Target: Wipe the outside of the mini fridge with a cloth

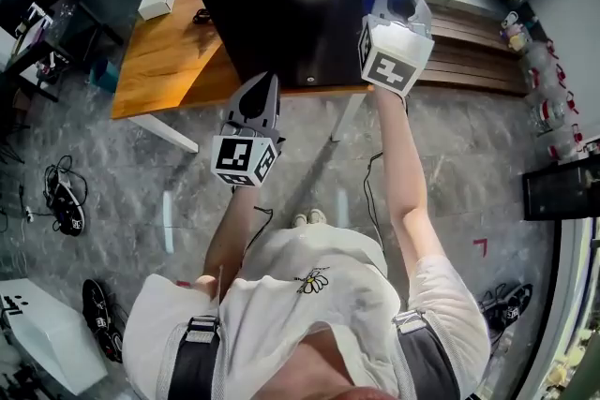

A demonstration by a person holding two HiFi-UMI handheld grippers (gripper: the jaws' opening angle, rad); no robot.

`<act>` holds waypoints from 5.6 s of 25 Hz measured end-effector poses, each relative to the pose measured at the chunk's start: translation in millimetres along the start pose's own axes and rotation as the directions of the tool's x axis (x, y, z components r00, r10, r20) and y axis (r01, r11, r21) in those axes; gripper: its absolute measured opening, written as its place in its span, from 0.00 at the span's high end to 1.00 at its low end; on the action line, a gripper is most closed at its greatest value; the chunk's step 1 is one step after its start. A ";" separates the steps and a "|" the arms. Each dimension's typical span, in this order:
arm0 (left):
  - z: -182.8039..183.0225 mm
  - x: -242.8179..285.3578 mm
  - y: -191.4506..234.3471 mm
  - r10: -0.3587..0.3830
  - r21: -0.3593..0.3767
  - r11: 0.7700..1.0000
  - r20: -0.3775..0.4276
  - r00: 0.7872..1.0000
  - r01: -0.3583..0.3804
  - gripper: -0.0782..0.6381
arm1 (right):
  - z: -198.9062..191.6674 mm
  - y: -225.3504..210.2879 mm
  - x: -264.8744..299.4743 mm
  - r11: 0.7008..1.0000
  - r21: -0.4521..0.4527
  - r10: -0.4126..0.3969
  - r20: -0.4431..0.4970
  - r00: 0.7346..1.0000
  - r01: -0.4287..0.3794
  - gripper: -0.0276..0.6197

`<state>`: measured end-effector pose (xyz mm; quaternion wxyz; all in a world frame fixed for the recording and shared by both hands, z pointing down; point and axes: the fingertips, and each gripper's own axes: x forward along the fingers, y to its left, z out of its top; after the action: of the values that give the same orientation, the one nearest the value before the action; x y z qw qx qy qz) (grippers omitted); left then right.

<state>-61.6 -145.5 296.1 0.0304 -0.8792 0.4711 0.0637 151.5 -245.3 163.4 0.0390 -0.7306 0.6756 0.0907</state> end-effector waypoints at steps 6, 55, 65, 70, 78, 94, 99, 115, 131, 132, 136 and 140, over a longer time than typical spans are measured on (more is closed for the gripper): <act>1.7 6.5 -4.3 -0.017 0.000 1.000 0.007 1.000 0.017 0.88 | -1.4 -38.5 2.4 0.997 -0.033 -0.074 -0.017 0.997 0.074 0.86; -2.9 -75.4 99.4 0.276 0.048 0.960 -0.019 0.961 -0.275 0.88 | -44.4 321.9 -6.1 0.842 0.067 0.538 -0.028 0.842 -0.536 0.86; -0.2 -80.0 102.0 0.281 0.049 0.959 -0.014 0.959 -0.280 0.88 | -41.2 306.7 -3.5 0.875 0.082 0.479 -0.013 0.877 -0.477 0.86; -3.4 -70.3 92.0 0.255 0.033 0.967 -0.014 0.967 -0.254 0.88 | -36.8 273.1 -3.0 0.898 0.086 0.432 0.018 0.902 -0.432 0.86; 5.5 -41.9 66.4 0.184 -0.009 0.983 0.017 0.983 -0.184 0.88 | -35.1 211.7 -8.1 0.936 0.075 0.343 0.029 0.939 -0.344 0.86; 5.9 -21.8 33.3 0.104 -0.011 0.994 0.017 0.994 -0.104 0.88 | -41.7 62.6 -11.5 0.994 0.002 0.106 -0.004 0.994 -0.106 0.86; 8.0 -20.9 32.1 0.101 -0.008 0.995 0.020 0.995 -0.101 0.88 | -44.5 18.7 -9.2 0.999 -0.032 0.017 -0.011 1.000 -0.017 0.86; 5.9 -20.3 26.0 0.085 0.002 0.996 0.012 0.996 -0.085 0.88 | -62.7 -82.5 -2.0 0.973 -0.074 -0.223 -0.058 0.973 0.218 0.86; 9.3 -35.8 37.2 0.146 0.011 0.989 0.020 0.989 -0.146 0.88 | -58.7 -71.7 -44.5 0.981 0.104 -0.166 -0.019 0.986 0.167 0.86; 10.3 -36.2 37.0 0.152 0.011 0.988 0.023 0.988 -0.152 0.88 | -56.2 -58.6 -50.5 0.985 0.114 -0.133 -0.010 0.991 0.133 0.86; 11.4 -37.7 31.7 0.170 0.011 0.985 0.026 0.985 -0.170 0.88 | -51.1 4.0 -70.7 0.989 0.148 0.026 0.012 1.000 -0.028 0.86; 8.4 -43.1 33.0 0.191 0.009 0.982 0.023 0.981 -0.191 0.88 | -60.8 74.5 -81.1 0.965 0.173 0.196 0.016 0.981 -0.195 0.86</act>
<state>-113.5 -127.3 294.1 0.0340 -0.8291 0.5532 0.0734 76.5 -183.0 242.9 0.0931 -0.6543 0.7497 0.0345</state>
